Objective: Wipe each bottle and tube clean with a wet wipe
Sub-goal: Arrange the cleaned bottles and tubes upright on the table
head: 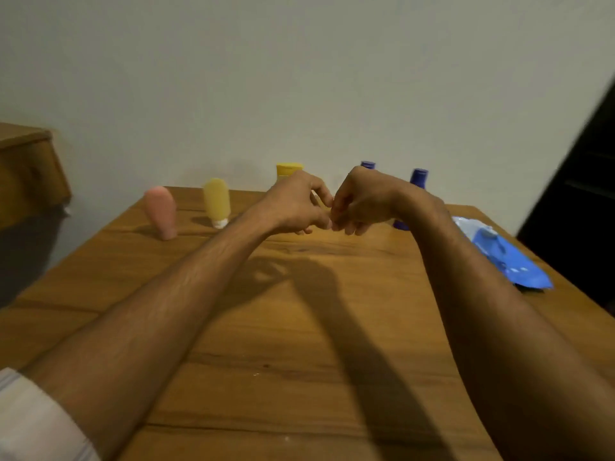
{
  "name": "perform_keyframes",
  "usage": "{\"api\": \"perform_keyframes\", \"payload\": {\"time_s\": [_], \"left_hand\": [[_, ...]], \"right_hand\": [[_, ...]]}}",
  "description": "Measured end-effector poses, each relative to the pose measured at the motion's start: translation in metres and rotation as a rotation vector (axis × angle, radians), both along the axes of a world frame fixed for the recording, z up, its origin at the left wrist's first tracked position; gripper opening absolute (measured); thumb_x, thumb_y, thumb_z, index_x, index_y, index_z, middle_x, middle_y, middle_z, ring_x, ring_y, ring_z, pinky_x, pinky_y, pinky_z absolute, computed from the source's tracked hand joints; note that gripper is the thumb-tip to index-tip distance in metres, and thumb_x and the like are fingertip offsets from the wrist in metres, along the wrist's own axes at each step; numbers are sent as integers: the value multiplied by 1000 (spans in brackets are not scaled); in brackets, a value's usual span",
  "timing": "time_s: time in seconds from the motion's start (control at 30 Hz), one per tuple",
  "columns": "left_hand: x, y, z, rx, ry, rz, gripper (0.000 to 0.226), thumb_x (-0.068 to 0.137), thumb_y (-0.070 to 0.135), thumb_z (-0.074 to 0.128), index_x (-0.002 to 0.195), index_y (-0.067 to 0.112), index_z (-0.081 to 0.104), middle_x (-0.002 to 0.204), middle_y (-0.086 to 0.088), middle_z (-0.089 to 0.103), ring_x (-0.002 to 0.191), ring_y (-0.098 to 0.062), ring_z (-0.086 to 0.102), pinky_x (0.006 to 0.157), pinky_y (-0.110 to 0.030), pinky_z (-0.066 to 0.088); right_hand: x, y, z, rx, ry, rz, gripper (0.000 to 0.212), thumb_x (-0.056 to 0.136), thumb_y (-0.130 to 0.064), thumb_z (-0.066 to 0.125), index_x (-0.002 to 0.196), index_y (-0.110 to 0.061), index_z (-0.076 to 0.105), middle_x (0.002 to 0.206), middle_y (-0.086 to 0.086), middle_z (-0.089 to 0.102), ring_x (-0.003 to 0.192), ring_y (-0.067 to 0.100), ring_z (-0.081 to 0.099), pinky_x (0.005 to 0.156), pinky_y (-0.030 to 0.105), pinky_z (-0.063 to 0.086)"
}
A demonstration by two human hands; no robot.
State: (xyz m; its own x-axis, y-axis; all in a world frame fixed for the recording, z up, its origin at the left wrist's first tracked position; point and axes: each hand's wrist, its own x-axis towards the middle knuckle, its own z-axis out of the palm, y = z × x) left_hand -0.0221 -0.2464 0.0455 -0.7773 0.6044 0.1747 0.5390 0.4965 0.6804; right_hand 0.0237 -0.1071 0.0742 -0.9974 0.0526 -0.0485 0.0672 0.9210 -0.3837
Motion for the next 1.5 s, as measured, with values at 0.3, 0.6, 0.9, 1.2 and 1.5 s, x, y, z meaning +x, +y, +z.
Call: {"api": "perform_keyframes", "payload": {"time_s": [0.3,0.6,0.9,1.2,1.5], "left_hand": [[77,115,-25,-111,-72,-396,46,79,24,80,121,22,62,97,3,71,81,-15,71,74,-32,61],[125,193,-52,-355,-8,-622,64,78,36,80,135,20,55,125,0,61,92,-11,60,69,-23,53],[112,248,-80,-442,6,-676,24,82,27,76,100,13,69,87,-1,70,63,-13,64,53,-25,52],[72,314,-42,-180,-198,-636,13,86,19,71,81,19,59,71,-9,69,55,-21,68,54,-31,58],[82,397,-18,-36,-212,-509,14,84,20,70,91,25,59,83,2,63,76,-23,66,71,-46,59]], "right_hand": [[111,97,-7,91,-264,-316,24,78,-12,75,100,-8,70,91,8,71,79,18,69,77,32,58],[177,157,-34,18,-577,-509,62,68,-18,83,124,-19,55,109,10,63,88,24,66,69,35,60],[165,194,-57,-158,-606,-461,28,76,-6,76,101,-6,65,96,14,69,79,23,71,66,32,60],[135,276,-18,-54,-354,-489,14,75,-21,78,79,-24,65,85,-1,68,81,17,65,76,33,56],[140,338,3,-197,-138,-751,13,81,-17,73,90,-14,64,85,7,67,71,18,69,60,28,58]]}}
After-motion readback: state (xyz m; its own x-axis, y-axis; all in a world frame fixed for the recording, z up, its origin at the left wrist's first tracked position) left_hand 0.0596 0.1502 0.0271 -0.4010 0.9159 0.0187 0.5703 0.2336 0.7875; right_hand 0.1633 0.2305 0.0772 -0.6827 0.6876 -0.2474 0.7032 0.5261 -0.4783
